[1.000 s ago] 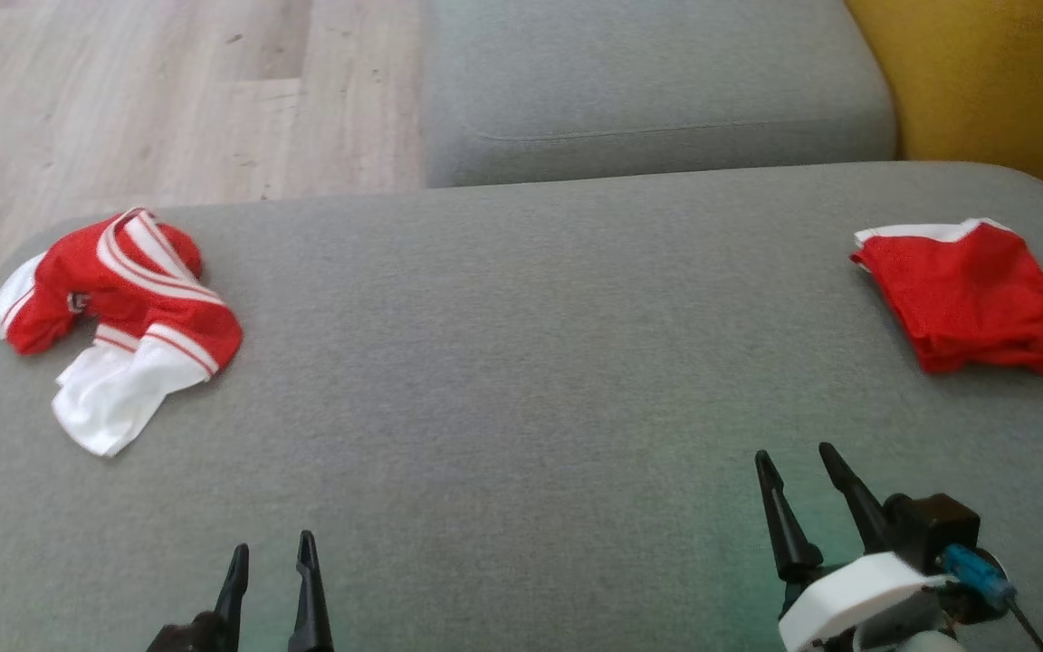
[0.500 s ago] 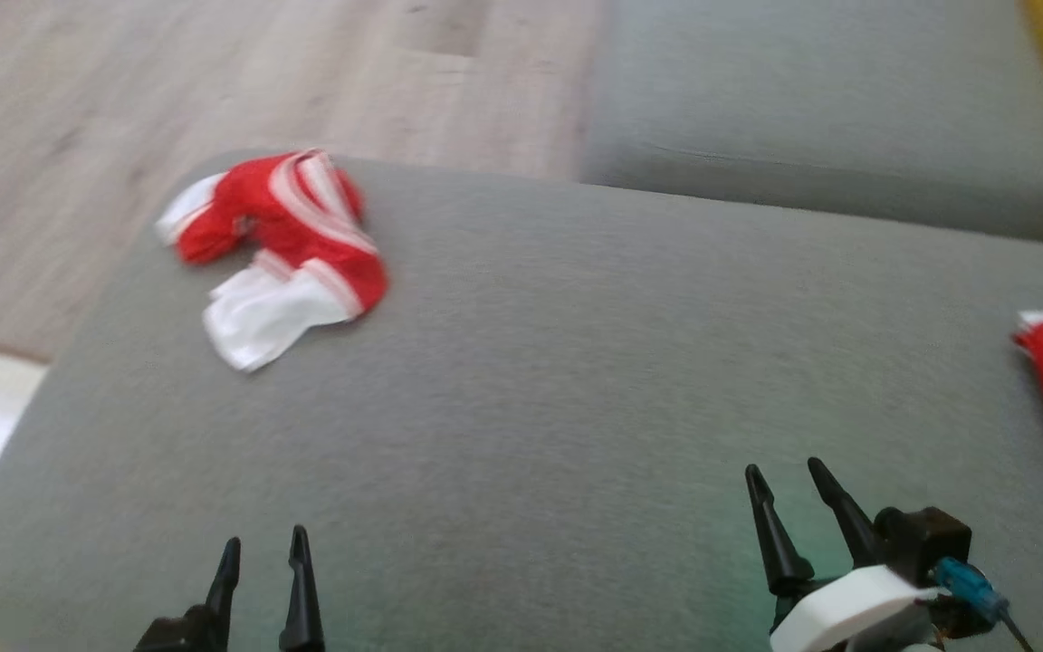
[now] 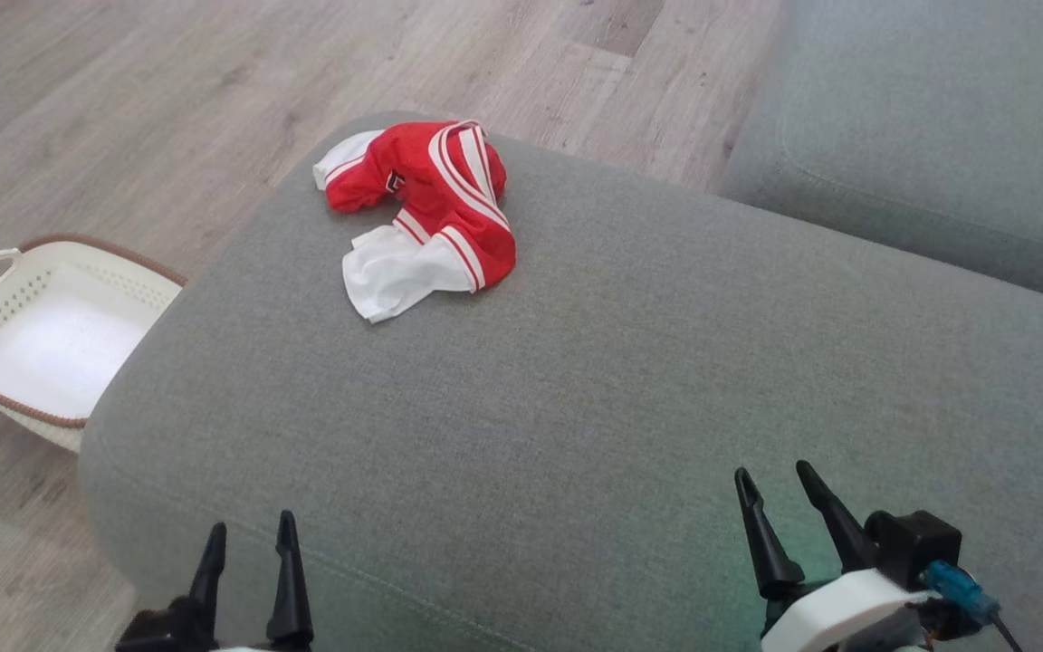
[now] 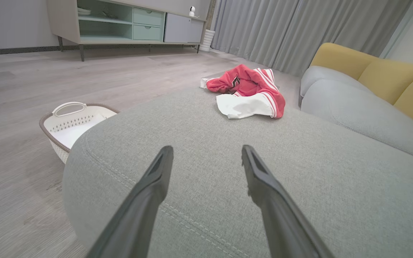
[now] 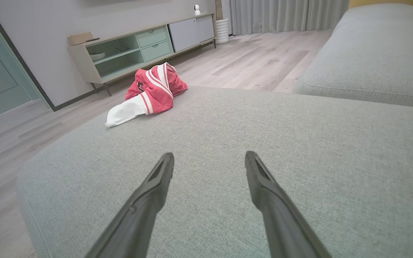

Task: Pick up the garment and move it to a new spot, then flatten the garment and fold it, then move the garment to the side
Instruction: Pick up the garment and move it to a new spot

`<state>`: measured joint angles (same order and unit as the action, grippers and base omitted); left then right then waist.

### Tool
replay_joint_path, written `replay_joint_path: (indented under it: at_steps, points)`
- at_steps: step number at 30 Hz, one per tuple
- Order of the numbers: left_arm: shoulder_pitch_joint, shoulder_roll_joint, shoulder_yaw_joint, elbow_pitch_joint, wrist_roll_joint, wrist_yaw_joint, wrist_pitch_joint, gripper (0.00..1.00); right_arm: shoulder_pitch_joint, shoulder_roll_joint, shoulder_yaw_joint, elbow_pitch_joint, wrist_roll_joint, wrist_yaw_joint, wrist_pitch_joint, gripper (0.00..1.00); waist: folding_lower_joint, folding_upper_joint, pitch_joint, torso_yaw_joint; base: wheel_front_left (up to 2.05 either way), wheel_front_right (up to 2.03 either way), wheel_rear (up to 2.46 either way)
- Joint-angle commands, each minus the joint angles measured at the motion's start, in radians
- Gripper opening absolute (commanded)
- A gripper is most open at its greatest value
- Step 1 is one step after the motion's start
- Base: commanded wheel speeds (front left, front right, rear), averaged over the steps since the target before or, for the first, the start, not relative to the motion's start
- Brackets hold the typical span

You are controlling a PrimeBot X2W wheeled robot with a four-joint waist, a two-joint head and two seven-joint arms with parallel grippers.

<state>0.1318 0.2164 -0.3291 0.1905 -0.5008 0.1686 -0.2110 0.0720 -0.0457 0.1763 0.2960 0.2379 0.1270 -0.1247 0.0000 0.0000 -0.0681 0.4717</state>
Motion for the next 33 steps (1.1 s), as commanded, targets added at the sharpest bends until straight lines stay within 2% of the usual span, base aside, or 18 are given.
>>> replay_joint_path:
  at_steps: [1, 9, 13, 17, 19, 23, 26, 30, 33]
  points:
    - [-0.036, 0.015, 0.038, -0.049, 0.002, 0.011, -0.004, 1.0, -0.053, -0.005, 0.018, -0.031, 0.0, 0.004, -0.014, 1.0, 0.0, 0.0, 0.01, -0.001, 0.0, 0.0, 0.0]
    - [-0.118, 0.076, 0.088, -0.18, -0.008, 0.003, 0.022, 1.0, -0.069, -0.005, -0.031, -0.065, -0.038, 0.004, -0.002, 1.0, 0.0, 0.0, 0.059, -0.035, 0.0, 0.0, 0.0]
    - [-0.26, 0.153, 0.155, -0.281, -0.006, 0.001, 0.068, 1.0, -0.099, -0.005, -0.062, -0.106, -0.074, 0.004, 0.018, 1.0, 0.0, 0.0, 0.113, -0.076, 0.0, 0.0, 0.0]
    - [-0.435, 0.243, 0.199, -0.307, -0.017, -0.036, 0.149, 1.0, -0.141, -0.005, -0.072, -0.161, -0.107, 0.004, 0.04, 1.0, 0.0, 0.0, 0.181, -0.14, 0.0, 0.0, 0.0]
    - [-0.525, 0.284, 0.211, -0.278, -0.021, -0.057, 0.189, 1.0, -0.16, -0.005, -0.075, -0.189, -0.124, 0.004, 0.057, 1.0, 0.0, 0.0, 0.216, -0.172, 0.0, 0.0, 0.0]
    - [-0.691, 0.325, 0.226, -0.15, -0.067, -0.107, 0.262, 1.0, -0.193, -0.005, -0.082, -0.251, -0.168, 0.004, 0.093, 1.0, 0.0, 0.0, 0.294, -0.233, 0.0, 0.0, 0.0]
    - [-0.787, 0.338, 0.219, -0.013, -0.104, -0.142, 0.325, 1.0, -0.21, -0.005, -0.087, -0.299, -0.199, 0.004, 0.12, 1.0, 0.0, 0.0, 0.354, -0.268, 0.0, 0.0, 0.0]
    - [-0.861, 0.353, 0.17, 0.163, -0.097, -0.185, 0.394, 1.0, -0.228, -0.004, -0.103, -0.344, -0.24, 0.004, 0.148, 1.0, 0.0, 0.0, 0.423, -0.3, 0.0, 0.0, 0.0]
    - [-0.899, 0.322, 0.164, 0.273, -0.124, -0.2, 0.409, 1.0, -0.238, -0.004, -0.11, -0.373, -0.254, 0.004, 0.163, 1.0, 0.0, 0.0, 0.466, -0.313, 0.0, 0.0, 0.0]
